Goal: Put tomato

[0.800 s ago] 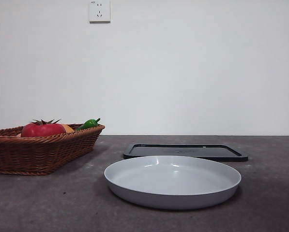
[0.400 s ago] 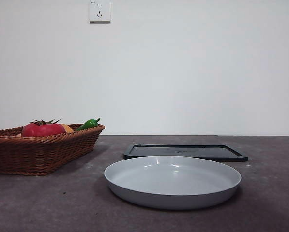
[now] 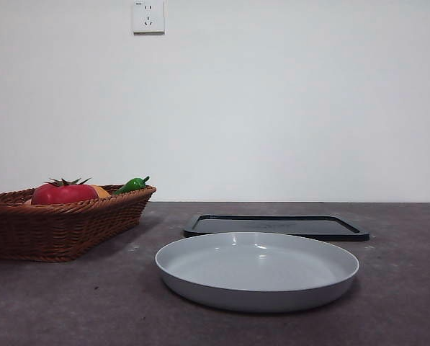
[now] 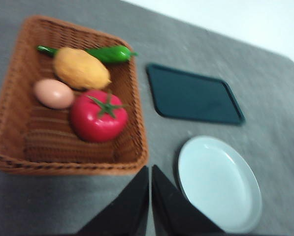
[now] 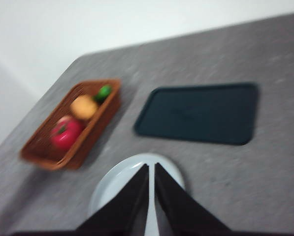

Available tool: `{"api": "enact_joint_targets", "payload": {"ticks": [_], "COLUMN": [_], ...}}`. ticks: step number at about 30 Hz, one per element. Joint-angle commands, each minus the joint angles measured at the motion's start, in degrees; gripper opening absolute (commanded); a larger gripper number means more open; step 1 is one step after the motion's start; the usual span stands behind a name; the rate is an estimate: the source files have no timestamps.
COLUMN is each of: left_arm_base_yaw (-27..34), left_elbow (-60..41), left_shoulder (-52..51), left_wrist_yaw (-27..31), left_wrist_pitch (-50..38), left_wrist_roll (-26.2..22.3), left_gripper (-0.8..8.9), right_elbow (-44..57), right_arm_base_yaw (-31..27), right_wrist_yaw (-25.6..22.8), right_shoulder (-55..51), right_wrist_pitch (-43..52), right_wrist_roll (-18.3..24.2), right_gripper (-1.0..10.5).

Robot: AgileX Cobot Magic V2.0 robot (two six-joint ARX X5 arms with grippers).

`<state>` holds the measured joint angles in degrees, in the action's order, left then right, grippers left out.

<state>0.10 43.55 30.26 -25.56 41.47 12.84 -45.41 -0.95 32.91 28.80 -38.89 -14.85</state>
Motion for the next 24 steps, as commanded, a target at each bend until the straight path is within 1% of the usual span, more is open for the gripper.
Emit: {"api": "enact_joint_targets", "payload": {"ticks": [1, 4, 11, 17, 24], "left_arm_base_yaw": [-1.29, -3.28, -6.91, -7.91, -7.91], "left_elbow": [3.93, 6.69, 9.94, 10.12, 10.12], "left_shoulder": [2.97, 5.49, 8.07, 8.24, 8.24], "left_wrist_yaw": [-2.12, -3.61, -3.72, -3.72, -3.67], "left_wrist_pitch": [2.89, 6.10, 11.17, 11.87, 11.67], "left_wrist_roll": [-4.72, -6.40, -8.41, -8.83, -8.79], "left_gripper": [0.10, 0.10, 0.10, 0.10, 0.13], "right_elbow": [-4.28, -8.24, -13.73, -14.01, -14.01], "right_arm_base_yaw": [1.38, 3.78, 9.73, 13.29, 14.71], "right_wrist_yaw": [2.10, 3.34, 3.13, 3.04, 2.93], "right_shoulder": [3.32, 6.82, 11.91, 13.42, 13.84], "right_wrist_pitch": [-3.43, -7.96, -15.58, -17.29, -17.77], "right_wrist_roll": [3.82, 6.36, 11.30, 12.55, 12.96], "right_gripper": [0.1, 0.1, 0.1, 0.1, 0.1]}}
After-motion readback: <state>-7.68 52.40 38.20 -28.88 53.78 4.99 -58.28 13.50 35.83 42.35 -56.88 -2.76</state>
